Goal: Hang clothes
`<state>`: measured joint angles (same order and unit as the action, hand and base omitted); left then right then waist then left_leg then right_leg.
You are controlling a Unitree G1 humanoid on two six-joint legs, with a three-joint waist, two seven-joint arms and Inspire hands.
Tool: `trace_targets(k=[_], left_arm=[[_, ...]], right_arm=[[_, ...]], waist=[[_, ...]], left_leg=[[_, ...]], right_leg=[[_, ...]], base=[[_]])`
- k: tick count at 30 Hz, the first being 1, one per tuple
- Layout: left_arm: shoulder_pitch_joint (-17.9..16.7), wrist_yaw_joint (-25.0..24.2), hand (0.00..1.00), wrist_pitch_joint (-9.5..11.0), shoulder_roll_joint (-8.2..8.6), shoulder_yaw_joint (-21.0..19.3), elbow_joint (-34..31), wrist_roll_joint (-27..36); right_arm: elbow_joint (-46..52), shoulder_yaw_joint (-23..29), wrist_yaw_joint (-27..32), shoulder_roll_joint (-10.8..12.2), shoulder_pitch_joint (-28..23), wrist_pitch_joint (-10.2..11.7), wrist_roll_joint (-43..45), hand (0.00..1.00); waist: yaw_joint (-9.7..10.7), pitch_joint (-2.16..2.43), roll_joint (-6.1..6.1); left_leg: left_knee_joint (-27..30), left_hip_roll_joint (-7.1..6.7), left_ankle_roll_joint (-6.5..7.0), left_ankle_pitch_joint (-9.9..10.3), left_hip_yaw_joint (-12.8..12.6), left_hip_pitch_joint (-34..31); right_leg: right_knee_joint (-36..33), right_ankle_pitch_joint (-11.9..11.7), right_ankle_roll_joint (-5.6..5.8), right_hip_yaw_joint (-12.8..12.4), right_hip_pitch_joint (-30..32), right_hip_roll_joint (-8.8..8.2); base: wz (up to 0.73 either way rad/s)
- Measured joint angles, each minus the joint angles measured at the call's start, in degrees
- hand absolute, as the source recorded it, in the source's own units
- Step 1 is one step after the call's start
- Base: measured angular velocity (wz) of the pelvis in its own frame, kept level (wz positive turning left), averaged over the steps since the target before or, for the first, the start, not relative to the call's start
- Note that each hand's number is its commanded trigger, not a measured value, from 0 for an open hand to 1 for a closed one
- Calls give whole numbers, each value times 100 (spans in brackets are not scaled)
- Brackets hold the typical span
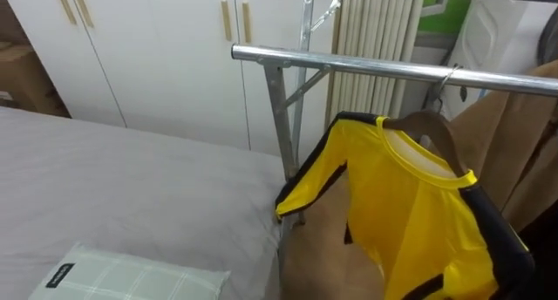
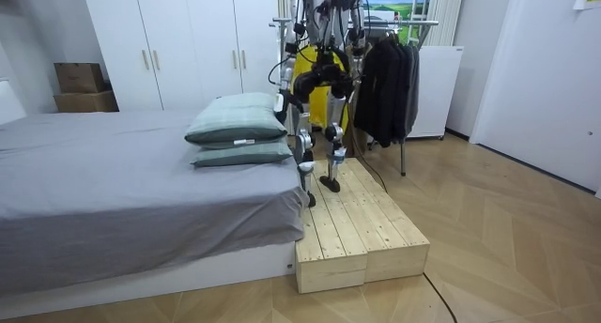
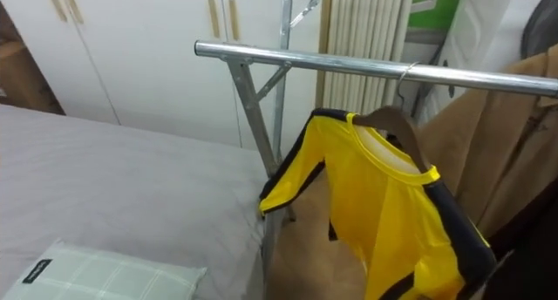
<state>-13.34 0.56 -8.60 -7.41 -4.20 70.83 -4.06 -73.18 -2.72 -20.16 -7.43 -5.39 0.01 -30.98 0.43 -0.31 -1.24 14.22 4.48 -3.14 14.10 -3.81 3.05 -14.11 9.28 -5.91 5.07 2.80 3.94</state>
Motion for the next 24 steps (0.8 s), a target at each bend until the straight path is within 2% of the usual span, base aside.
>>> trace_targets(k=[2, 4, 5, 6, 8, 9, 10, 11, 12, 15, 16, 19, 21, 24], left_arm=[[23, -1, 0, 44, 15, 4, -7, 5], [48, 0, 0, 42, 16, 8, -41, 12], [23, 1, 0, 35, 15, 18, -59, 20], [29, 1, 0, 27, 15, 18, -102, 13], [65, -7, 0, 20, 12, 43, -252, 6], [90, -9, 0, 13, 13, 44, -268, 7], [141, -11, 0, 13, 18, 43, -305, 4], [144, -12, 0, 19, -1, 31, -369, -7], [141, -12, 0, 19, -13, 5, -369, -5], [157, -14, 0, 23, -11, -13, -387, 4], [157, -14, 0, 28, -9, -15, -388, 3], [165, -12, 0, 51, -9, -15, -389, 5], [162, -9, 0, 121, -5, 1, -369, 4], [166, -24, 0, 283, 9, 1, -252, 7]], right_arm=[[-62, 42, -4, -1, 46, -72, 17, 0], [-68, 64, 10, -5, 89, -123, 176, 0], [-57, 59, 12, -11, 89, -141, 256, 0], [-57, 58, 14, -11, 94, -146, 291, 0], [-55, 87, 26, -17, 153, -256, 507, 0], [-57, 104, 41, -15, 156, -268, 554, 0], [-58, 157, 80, -10, 149, -271, 658, 0], [-59, 182, 98, -19, 153, -273, 716, 0], [-59, 182, 112, -23, 146, -272, 718, 0], [-63, 310, 221, -32, 108, -294, 756, 0], [-63, 344, 246, -32, 117, -314, 778, 0], [-63, 397, 285, -26, 137, -343, 862, 0], [-62, 397, 313, -36, 129, -346, 857, 0], [-59, 402, 432, -93, 126, -391, 795, 0]], waist=[[81, -9, -8], [86, -23, 36], [82, -35, 40], [71, -26, 59], [94, -6, 133], [105, -8, 137], [111, -18, 137], [102, -21, 127], [103, -19, 133], [104, -31, 148], [97, -28, 144], [76, -30, 165], [69, -31, 157], [19, -22, 131]], left_leg=[[91, 53, -30, -33, -393, -62], [233, 116, -53, -47, -695, -85], [375, 182, -54, -46, -963, -160], [450, 206, -53, -46, -1102, -194], [855, 403, -32, -29, -1667, -399], [990, 473, -10, -16, -1842, -440], [1296, 620, 57, 28, -2192, -469], [1527, 726, 132, 76, -2433, -455], [1577, 753, 149, 88, -2475, -449], [1598, 757, 86, 214, -2528, -443], [1554, 744, 83, 245, -2527, -440], [1278, 596, 102, 293, -2501, -441], [1245, 558, 112, 299, -2515, -441], [1186, 425, 220, 354, -2503, -422]], right_leg=[[-31, 117, -5, 359, -85, -109], [-53, 216, -23, 588, -179, -178], [-75, 289, -30, 740, -223, -212], [-94, 325, -33, 806, -236, -233], [-172, 451, -80, 1239, -317, -334], [-175, 481, -86, 1356, -360, -353], [-186, 551, -89, 1585, -487, -386], [-200, 617, -92, 1781, -593, -408], [-203, 652, -86, 1894, -640, -428], [-204, 772, -28, 2496, -782, -476], [-206, 789, -17, 2573, -788, -482], [-239, 858, 44, 2947, -799, -574], [-277, 895, 103, 3151, -827, -647], [-576, 999, 291, 3630, -875, -927]], base=[[83], [71], [68], [74], [86], [100], [97], [95], [98], [107], [80], [59], [55], [65]])
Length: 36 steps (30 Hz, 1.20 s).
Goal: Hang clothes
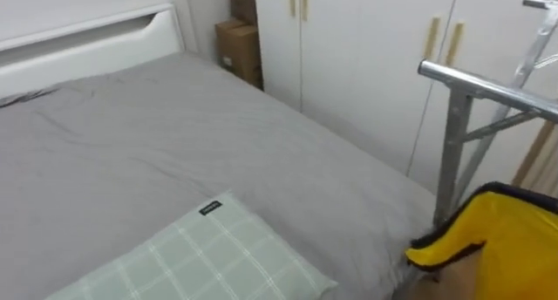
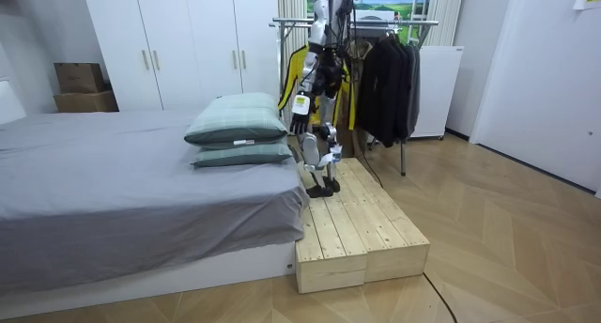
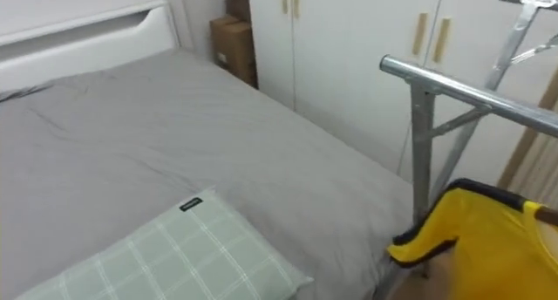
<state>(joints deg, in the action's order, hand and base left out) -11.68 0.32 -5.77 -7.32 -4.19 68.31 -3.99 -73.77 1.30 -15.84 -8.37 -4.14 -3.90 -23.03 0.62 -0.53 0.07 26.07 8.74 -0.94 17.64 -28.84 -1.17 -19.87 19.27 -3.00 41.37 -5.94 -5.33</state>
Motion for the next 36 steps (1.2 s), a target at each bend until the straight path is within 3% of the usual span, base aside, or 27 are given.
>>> trace_targets(k=[2, 3, 4, 5, 6, 7, 8, 9, 11, 12, 13, 14, 16, 22, 23, 27, 31, 36], left_arm=[[60, -66, 0, 72, 11, -24, 165, 4], [67, -81, 0, 105, 10, -40, 221, 1], [94, -91, 0, 109, 7, -157, 284, -6], [112, -91, 0, 104, -28, -245, 294, 0], [173, -88, 0, 105, -58, -241, 325, 54], [163, -82, 0, 104, -69, -243, 328, 143], [155, -62, 0, 99, -85, -246, 341, 260], [157, -54, 0, 97, -96, -249, 359, 343], [154, -47, 0, 80, -135, -241, 362, 734], [147, -46, 0, 80, -141, -243, 346, 801], [93, -46, 0, 85, -181, -250, 312, 851], [64, -32, 0, 62, -238, -267, 323, 892], [36, 48, 0, 13, -199, -290, 329, 1021], [20, 260, 0, 0, -67, -626, 475, 1114], [20, 270, 0, -7, -32, -690, 496, 1115], [85, 270, 0, -12, -12, -674, 475, 1067], [93, 281, 0, -9, -36, -618, 216, 1044], [68, 282, 0, -8, -34, -427, 132, 781]], right_arm=[[0, 21, 80, -86, -26, 1, 104, 0], [1, 57, 93, -107, -29, 2, 118, 0], [5, 183, 100, -124, -37, 8, 152, 0], [6, 307, 80, -97, -48, 3, 180, 0], [0, 375, 76, -88, -52, 0, 180, 0], [0, 387, 77, -90, -44, 1, 184, 0], [0, 386, 83, -87, -37, 0, 222, 0], [11, 392, 87, -79, 4, -4, 263, 0], [57, 439, 172, -33, 16, -77, 309, 0], [82, 446, 216, -21, 22, -116, 328, 0], [130, 449, 272, 24, 59, -156, 451, 0], [229, 450, 318, 65, 79, -204, 564, 0], [245, 434, 388, 51, 97, -202, 606, 0], [240, 40, 373, 56, 195, -188, 890, 0], [223, -12, 372, 56, 197, -177, 905, 0], [168, -126, 379, 59, 195, -165, 997, 0], [66, -182, 412, 67, 199, -165, 926, 0], [-4, -119, 394, 30, 163, -166, 717, 0]], waist=[[-6, 5, -69], [-8, -2, -91], [51, -25, -133], [125, -26, -90], [126, -12, -99], [103, -6, -102], [74, 2, -135], [60, 0, -131], [94, 5, -94], [79, 7, -74], [44, 14, 17], [56, -10, 128], [-92, 31, 76], [-404, -8, 93], [-402, -46, 79], [-345, -69, 75], [-200, -48, 132], [-127, -2, 42]], left_leg=[[-82, -155, 136, 78, 274, -23], [-115, -195, 163, 92, 435, -24], [-169, -340, 267, 64, 791, -24], [-196, -477, 353, 12, 1136, -19], [-217, -588, 423, -13, 1486, 38], [-256, -649, 443, -30, 1603, 66], [-293, -696, 492, -54, 1857, 65], [-338, -736, 504, -75, 2011, 69], [-510, -870, 519, -179, 2641, 137], [-549, -886, 511, -189, 2760, 165], [-583, -947, 481, -205, 2960, 195], [-567, -1032, 440, -185, 3137, 232], [-623, -975, 347, -133, 3286, 300], [-879, -795, 154, -215, 3376, 314], [-877, -777, 137, -225, 3394, 324], [-850, -743, 75, -190, 3574, 214], [-710, -771, 10, -188, 3849, 57], [-633, -738, -15, -189, 3665, -17]], right_leg=[[-582, 64, 143, 525, -113, -362], [-774, 54, 168, 549, -124, -446], [-1145, -28, 297, 205, -85, -582], [-1467, -122, 370, -602, 23, -594], [-1679, -164, 416, -1279, 175, -522], [-1663, -160, 423, -1661, 235, -441], [-1551, -152, 443, -2258, 358, -331], [-1473, -149, 452, -2487, 425, -306], [-735, -204, 525, -3192, 476, -195], [-461, -270, 551, -3324, 482, -174], [61, -636, 590, -3508, 491, -141], [313, -968, 800, -3579, 467, -132], [527, -1010, 761, -3432, 255, -5], [755, -973, 594, -3337, 160, 182], [793, -968, 585, -3320, 110, 198], [833, -934, 531, -3043, 62, 244], [1043, -895, 502, -2648, -114, 270], [1119, -858, 515, -2494, -201, 269]], base=[[92], [115], [146], [191], [157], [136], [97], [131], [142], [121], [103], [95], [44], [9], [9], [34], [47], [26]])
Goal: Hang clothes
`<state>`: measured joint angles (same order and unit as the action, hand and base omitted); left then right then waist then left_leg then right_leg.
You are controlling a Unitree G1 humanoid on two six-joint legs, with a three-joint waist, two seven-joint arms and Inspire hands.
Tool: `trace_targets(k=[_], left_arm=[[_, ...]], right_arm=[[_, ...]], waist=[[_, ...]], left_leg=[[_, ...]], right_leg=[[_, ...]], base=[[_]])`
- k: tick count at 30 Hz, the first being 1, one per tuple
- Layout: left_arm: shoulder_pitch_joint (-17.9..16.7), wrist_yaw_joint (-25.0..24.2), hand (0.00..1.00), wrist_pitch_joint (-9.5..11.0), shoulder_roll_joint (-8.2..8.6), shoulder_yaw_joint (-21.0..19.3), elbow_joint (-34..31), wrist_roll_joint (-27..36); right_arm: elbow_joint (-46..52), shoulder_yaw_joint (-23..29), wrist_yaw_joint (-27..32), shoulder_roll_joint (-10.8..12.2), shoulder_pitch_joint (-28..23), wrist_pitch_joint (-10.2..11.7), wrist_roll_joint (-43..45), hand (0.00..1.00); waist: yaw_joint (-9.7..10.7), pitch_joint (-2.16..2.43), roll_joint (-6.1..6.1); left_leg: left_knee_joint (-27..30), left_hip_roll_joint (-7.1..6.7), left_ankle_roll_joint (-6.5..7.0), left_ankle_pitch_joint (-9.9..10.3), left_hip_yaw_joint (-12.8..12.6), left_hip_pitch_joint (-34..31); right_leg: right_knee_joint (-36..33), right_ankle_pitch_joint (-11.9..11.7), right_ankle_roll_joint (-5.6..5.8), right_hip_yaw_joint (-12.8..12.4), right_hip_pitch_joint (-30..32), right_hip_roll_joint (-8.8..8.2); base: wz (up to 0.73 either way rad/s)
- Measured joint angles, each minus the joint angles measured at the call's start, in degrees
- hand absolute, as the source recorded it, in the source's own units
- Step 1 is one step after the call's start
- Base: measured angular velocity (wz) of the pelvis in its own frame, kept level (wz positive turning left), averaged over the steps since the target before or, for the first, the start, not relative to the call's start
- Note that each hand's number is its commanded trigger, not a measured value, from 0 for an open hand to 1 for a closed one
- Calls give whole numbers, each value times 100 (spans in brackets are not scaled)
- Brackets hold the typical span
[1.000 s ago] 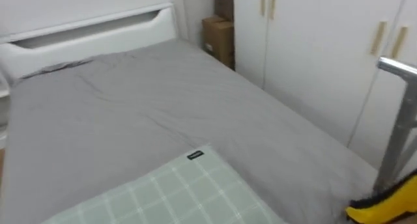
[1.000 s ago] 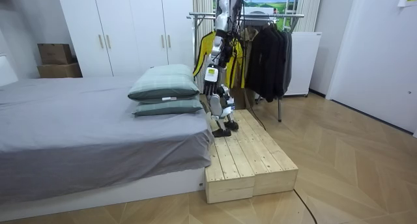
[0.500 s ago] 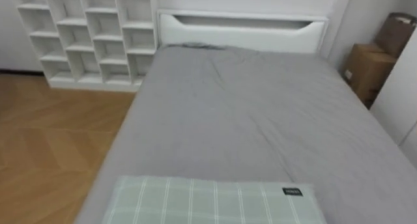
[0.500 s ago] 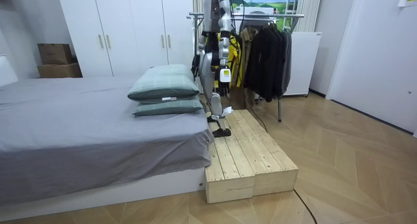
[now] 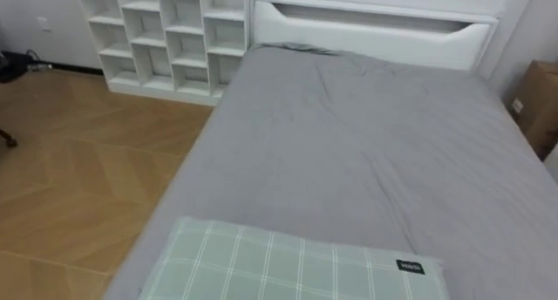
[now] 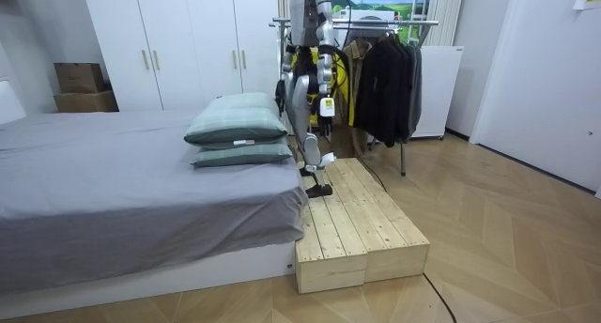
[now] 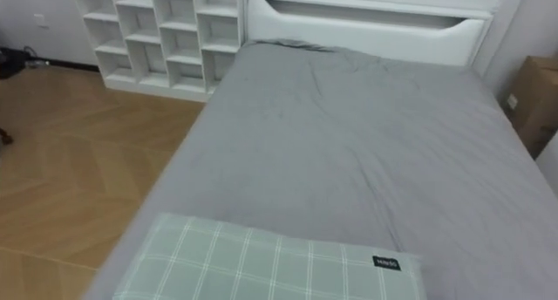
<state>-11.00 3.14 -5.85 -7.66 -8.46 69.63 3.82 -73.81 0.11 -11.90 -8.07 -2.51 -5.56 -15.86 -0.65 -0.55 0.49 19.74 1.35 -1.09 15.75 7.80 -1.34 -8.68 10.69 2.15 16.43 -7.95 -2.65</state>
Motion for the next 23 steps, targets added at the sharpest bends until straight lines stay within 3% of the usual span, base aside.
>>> trace_targets(k=[3, 9, 14, 23], left_arm=[[1, 0, 0, 0, -5, 218, -92, 0], [11, 13, 0, 6, -13, 285, -257, -87], [53, 13, 0, 323, -1, 311, -282, -102], [14, -106, 0, 412, -5, 304, -295, -101]], right_arm=[[1, 2, -3, -30, -68, 13, -254, 0], [-4, -5, -82, -29, -117, 193, -438, 0], [-14, -13, -88, -24, -159, 303, -444, 0], [4, 5, -136, -25, -178, 307, -463, 0]], waist=[[46, 17, -75], [168, 14, -76], [169, -5, -66], [169, 9, -83]], left_leg=[[-40, -5, -1, -3, -11, 19], [-201, -13, -13, -34, -36, 94], [-257, -20, -11, -45, -100, 91], [-297, -20, -7, -48, -144, 103]], right_leg=[[3, 0, 0, -24, 3, -2], [11, 0, -1, -78, 17, -11], [14, 0, -1, -184, 62, -14], [12, -2, -2, -212, 89, -20]], base=[[-4], [-3], [-3], [-2]])
